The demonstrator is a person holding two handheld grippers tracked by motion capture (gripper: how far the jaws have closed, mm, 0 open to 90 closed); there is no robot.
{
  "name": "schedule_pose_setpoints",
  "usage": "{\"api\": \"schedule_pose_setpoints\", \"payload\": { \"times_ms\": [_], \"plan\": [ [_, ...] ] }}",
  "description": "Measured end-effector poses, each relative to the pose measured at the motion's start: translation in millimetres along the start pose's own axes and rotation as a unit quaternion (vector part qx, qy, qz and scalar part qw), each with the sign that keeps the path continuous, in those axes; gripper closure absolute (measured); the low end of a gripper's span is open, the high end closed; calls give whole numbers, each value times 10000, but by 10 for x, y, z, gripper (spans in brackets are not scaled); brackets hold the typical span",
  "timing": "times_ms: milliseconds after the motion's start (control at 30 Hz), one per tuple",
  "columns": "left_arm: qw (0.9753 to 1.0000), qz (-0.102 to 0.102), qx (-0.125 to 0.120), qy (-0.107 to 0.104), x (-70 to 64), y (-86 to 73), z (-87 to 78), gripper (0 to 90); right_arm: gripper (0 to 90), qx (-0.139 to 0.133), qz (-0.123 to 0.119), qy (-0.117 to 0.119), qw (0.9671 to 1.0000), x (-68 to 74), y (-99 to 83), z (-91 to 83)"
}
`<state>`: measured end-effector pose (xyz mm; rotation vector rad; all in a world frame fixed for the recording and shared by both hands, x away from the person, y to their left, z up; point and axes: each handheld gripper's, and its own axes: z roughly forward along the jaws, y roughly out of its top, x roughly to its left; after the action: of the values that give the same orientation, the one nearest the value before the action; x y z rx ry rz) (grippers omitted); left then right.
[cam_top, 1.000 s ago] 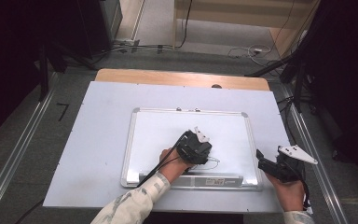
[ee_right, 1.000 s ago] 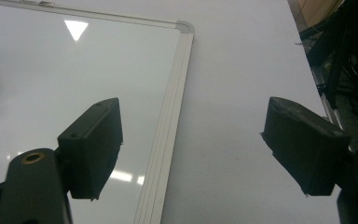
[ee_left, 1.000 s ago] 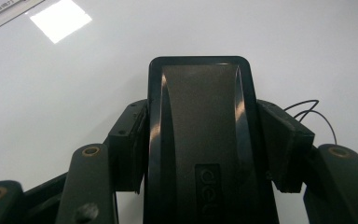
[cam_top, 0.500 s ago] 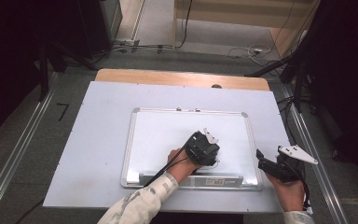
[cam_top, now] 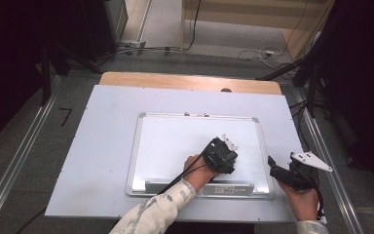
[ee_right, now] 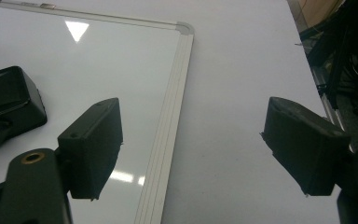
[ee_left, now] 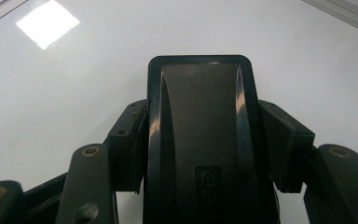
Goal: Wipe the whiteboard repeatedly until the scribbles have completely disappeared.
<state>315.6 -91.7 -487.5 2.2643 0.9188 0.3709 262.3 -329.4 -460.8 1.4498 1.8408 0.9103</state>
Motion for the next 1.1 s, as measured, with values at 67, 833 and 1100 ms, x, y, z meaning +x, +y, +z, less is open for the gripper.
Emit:
{"api": "schedule_pose_setpoints", "payload": {
  "times_ms": [67, 833, 1100],
  "plan": [
    [10000, 3, 5, -1, -10, 11, 9, 402, 183, 2, 2, -3, 10000, 0, 0, -1],
    [9999, 117, 24, -26, -239, 214, 185, 402, 183, -22, 44, -8, 10000, -29, -12, -25],
    [9999, 149, 19, -62, -233, 219, 187, 402, 183, -11, 58, -28, 10000, -45, -17, -30]
  ]
}}
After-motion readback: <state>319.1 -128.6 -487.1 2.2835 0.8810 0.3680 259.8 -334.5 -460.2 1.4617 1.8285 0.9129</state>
